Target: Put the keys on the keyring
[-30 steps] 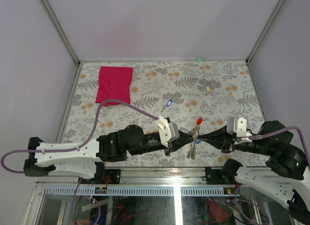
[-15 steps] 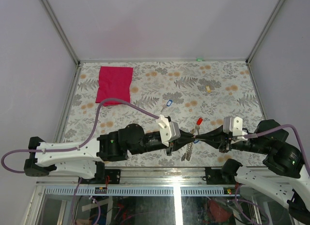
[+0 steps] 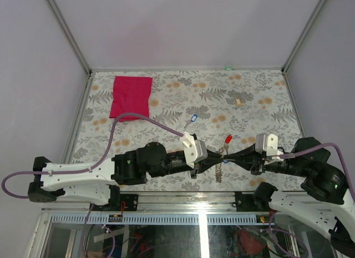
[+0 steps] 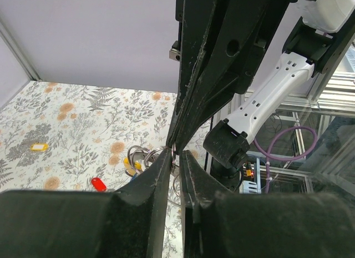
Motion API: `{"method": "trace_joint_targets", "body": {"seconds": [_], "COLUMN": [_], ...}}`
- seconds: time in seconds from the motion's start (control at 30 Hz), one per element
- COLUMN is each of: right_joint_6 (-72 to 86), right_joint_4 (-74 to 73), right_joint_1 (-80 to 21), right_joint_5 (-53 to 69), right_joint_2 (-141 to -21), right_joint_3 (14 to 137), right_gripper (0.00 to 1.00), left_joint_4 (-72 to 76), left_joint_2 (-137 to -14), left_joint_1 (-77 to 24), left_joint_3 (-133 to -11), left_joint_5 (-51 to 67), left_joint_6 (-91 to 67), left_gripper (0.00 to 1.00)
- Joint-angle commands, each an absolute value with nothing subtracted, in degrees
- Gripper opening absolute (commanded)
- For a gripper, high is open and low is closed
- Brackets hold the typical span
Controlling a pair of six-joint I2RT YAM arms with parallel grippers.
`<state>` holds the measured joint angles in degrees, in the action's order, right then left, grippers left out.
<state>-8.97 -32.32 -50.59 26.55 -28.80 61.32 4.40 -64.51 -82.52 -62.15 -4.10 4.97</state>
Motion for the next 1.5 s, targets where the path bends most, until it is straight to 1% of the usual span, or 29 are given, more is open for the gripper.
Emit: {"method": "trace_joint_targets", "body": {"seconds": [0.0,0.07,0.13,0.23,0.27,0.37,0.53,0.8,1.03,1.13,1.17,1.2,1.3,1.33,1.47], "right_joint_6": [-8.19,-8.1,-7.93,-7.74,-7.72,-7.99,-7.63,-3.44,-1.22,-0.71,-0.76,-1.0,-2.41,-2.81,-3.5], "right_joint_4": [-26.13,-26.02,-25.81,-25.59,-25.47,-25.71,-25.72,-25.66,-22.87,-20.67,-20.24,-20.13,-19.96,-19.69,-15.87], "right_joint_1": [-50.54,-50.53,-50.56,-50.54,-50.53,-50.59,-50.55,-50.54,-50.51,-50.52,-50.5,-50.53,-50.54,-50.49,-50.54], "right_joint_5": [27.07,27.11,27.23,27.04,26.69,24.51,18.98,17.06,17.28,18.33,18.55,18.81,20.25,20.92,25.63], "right_joint_2": [-28.11,-28.02,-28.04,-27.62,-27.37,-25.86,-21.37,-16.42,-15.47,-15.7,-15.77,-15.81,-15.45,-15.11,-13.35], "right_joint_3": [62.26,62.23,62.16,62.06,61.98,61.81,59.92,53.45,48.73,47.74,47.79,48.0,48.89,49.02,47.96], "right_gripper": [0.0,0.0,0.0,0.0,0.01,0.18,0.36,0.44,0.52,0.52,0.51,0.47,0.3,0.27,0.26], "left_joint_4": [4.65,4.5,4.16,3.74,3.68,3.97,5.28,5.24,5.5,5.22,5.07,4.97,4.52,4.49,4.71], "left_joint_2": [-64.32,-64.44,-64.58,-64.64,-64.62,-63.99,-62.87,-62.52,-62.65,-63.0,-63.01,-63.07,-63.14,-63.12,-63.11], "left_joint_1": [-82.79,-82.76,-82.81,-82.77,-82.78,-82.79,-82.78,-82.79,-82.8,-82.72,-82.75,-82.83,-82.72,-82.7,-82.75], "left_joint_3": [-63.41,-63.58,-63.76,-63.93,-63.98,-63.65,-62.57,-62.66,-62.87,-63.24,-63.32,-63.4,-63.79,-63.83,-63.82], "left_joint_5": [-5.1,-5.07,-5.02,-5.01,-5.05,-5.71,-6.33,-6.04,-4.62,-4.09,-3.83,-3.59,-2.54,-2.1,-0.6], "left_joint_6": [5.66,5.67,5.57,5.36,5.22,4.66,3.94,3.69,3.7,3.76,3.71,3.69,3.73,3.82,3.96], "left_gripper": [0.11,0.07,0.01,0.0,0.0,0.0,0.0,0.0,0.0,0.0,0.0,0.0,0.0,0.0,0.0]}}
